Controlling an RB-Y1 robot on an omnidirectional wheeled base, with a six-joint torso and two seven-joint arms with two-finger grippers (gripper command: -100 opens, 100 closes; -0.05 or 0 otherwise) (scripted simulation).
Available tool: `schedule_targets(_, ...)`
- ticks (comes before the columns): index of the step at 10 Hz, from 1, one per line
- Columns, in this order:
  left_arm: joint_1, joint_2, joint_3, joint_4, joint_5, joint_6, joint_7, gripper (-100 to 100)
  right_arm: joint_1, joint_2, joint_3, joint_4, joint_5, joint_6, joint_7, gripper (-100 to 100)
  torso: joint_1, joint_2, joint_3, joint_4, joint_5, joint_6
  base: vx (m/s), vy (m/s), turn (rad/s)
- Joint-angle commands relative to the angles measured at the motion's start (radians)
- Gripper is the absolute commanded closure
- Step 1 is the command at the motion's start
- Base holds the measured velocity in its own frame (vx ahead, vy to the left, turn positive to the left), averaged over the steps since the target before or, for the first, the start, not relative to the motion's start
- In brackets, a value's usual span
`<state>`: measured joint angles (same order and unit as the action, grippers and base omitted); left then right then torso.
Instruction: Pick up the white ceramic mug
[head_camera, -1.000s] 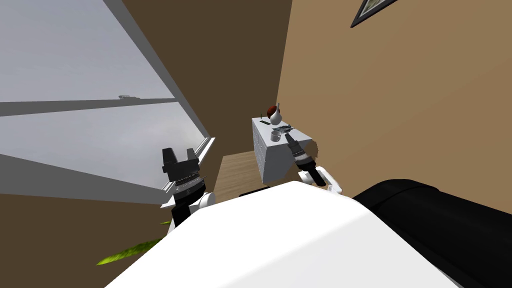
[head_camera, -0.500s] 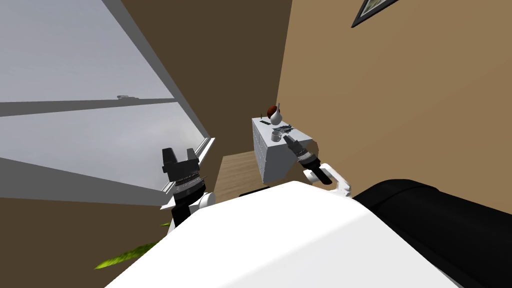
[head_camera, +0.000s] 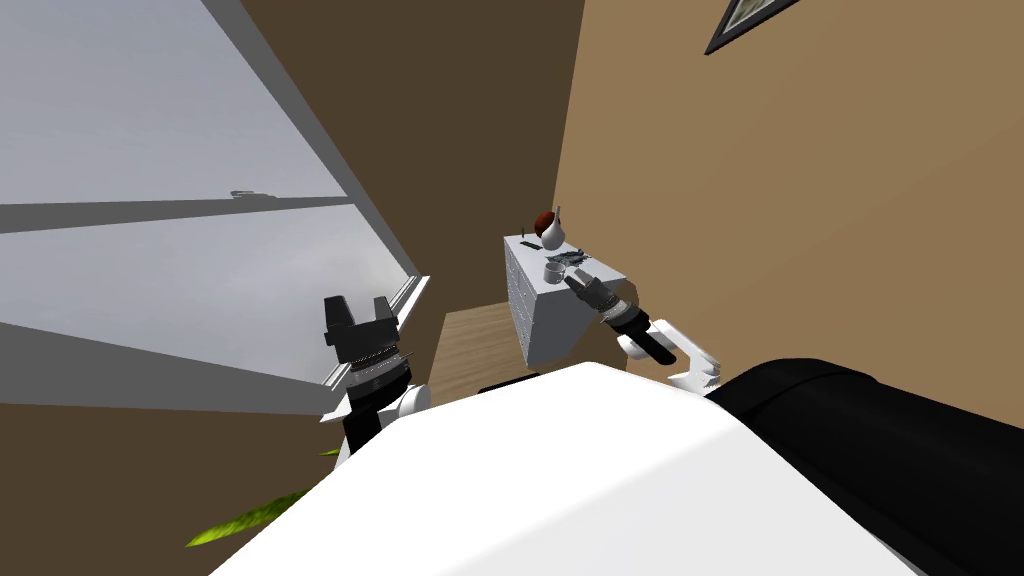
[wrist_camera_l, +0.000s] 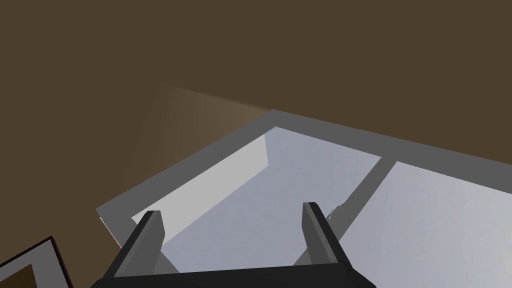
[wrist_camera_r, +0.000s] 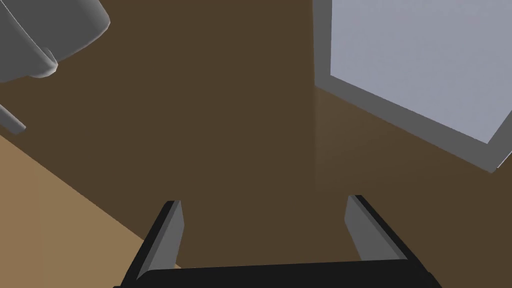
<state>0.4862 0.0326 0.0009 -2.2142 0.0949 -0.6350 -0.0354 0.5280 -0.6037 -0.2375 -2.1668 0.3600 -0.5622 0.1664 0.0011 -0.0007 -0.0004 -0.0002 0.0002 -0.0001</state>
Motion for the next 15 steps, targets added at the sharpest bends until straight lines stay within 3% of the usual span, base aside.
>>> schedule_targets(1, 0.0, 0.0, 0.0, 0.0, 0.0, 0.0, 0.0, 0, 0.004, -0.05, -0.025, 0.01, 0.039, -0.023, 0.022, -100, 0.0, 0.0, 0.0, 0.0, 0.0, 0.0, 0.018, 0.024, -0.017)
schedule_targets(15, 0.0, 0.0, 0.0, 0.0, 0.0, 0.0, 0.0, 0, 0.054, -0.412, -0.171, 0.07, 0.258, -0.115, 0.127, -100, 0.0, -0.001, -0.001, 0.0, 0.0, 0.0, 0.02, 0.018, -0.015)
